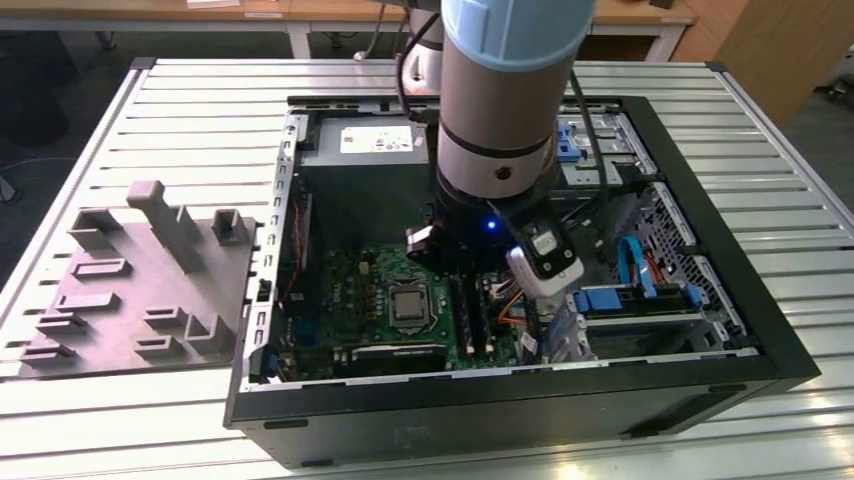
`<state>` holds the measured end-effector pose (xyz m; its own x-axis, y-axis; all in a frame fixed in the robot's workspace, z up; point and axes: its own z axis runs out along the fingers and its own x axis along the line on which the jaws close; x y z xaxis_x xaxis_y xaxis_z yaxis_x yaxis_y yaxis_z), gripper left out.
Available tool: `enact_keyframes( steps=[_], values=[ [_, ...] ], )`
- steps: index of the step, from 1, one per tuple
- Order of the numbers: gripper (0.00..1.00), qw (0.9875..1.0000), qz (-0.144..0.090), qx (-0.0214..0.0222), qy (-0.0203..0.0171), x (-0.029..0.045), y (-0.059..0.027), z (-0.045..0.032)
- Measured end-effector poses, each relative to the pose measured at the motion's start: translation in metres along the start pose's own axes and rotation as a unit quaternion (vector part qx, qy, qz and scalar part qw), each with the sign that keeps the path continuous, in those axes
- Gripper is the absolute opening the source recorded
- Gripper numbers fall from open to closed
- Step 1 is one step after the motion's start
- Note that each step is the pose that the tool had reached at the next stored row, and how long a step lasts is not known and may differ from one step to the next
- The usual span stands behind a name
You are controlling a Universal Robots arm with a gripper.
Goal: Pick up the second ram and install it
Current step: 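Press down the second ram until it locks into place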
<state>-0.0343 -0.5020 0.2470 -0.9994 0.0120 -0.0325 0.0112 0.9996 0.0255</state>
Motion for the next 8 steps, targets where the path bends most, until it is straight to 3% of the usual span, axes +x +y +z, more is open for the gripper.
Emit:
enact_keyframes(
  steps=[3,8],
  values=[
    [0.1,1.0,0.0,-0.0002,0.0,0.0001,0.0037,-0.0001],
    [0.1,1.0,0.0,-0.0002,0.0,0.0,0.0041,-0.0075]
  ],
)
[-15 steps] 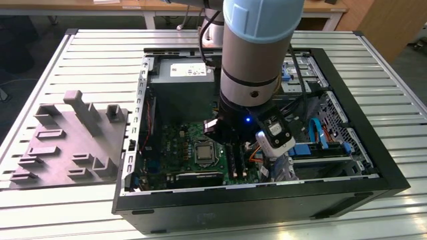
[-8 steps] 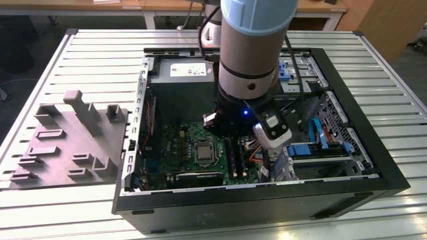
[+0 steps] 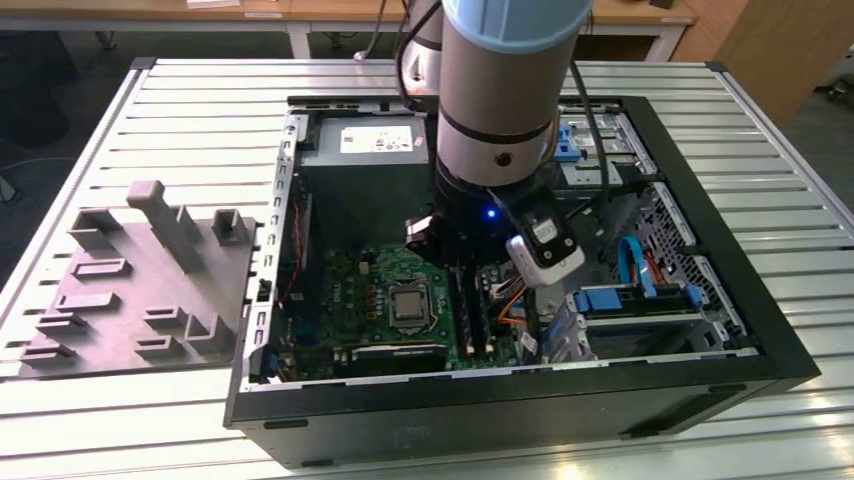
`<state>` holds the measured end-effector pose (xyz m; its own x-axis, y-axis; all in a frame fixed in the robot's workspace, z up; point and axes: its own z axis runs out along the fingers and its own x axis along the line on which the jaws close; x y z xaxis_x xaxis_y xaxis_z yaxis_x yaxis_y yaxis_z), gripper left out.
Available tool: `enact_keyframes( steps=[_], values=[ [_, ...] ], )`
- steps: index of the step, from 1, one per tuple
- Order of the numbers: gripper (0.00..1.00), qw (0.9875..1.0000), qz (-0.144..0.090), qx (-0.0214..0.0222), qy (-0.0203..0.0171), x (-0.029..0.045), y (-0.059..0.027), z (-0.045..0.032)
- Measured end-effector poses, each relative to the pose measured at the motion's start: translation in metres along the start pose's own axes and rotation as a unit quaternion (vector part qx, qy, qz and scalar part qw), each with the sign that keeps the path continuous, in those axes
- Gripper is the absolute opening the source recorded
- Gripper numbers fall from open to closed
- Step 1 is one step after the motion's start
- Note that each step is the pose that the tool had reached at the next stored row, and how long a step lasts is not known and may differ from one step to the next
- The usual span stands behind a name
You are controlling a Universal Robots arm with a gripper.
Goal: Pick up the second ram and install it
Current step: 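Press down the second ram until it locks into place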
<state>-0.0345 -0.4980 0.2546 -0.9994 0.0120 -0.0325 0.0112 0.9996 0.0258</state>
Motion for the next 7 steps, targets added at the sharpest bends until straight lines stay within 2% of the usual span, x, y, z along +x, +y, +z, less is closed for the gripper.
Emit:
enact_keyframes(
  steps=[7],
  values=[
    [0.1,1.0,0.0,-0.0001,0.0,0.0,0.0,-0.0008]
  ],
)
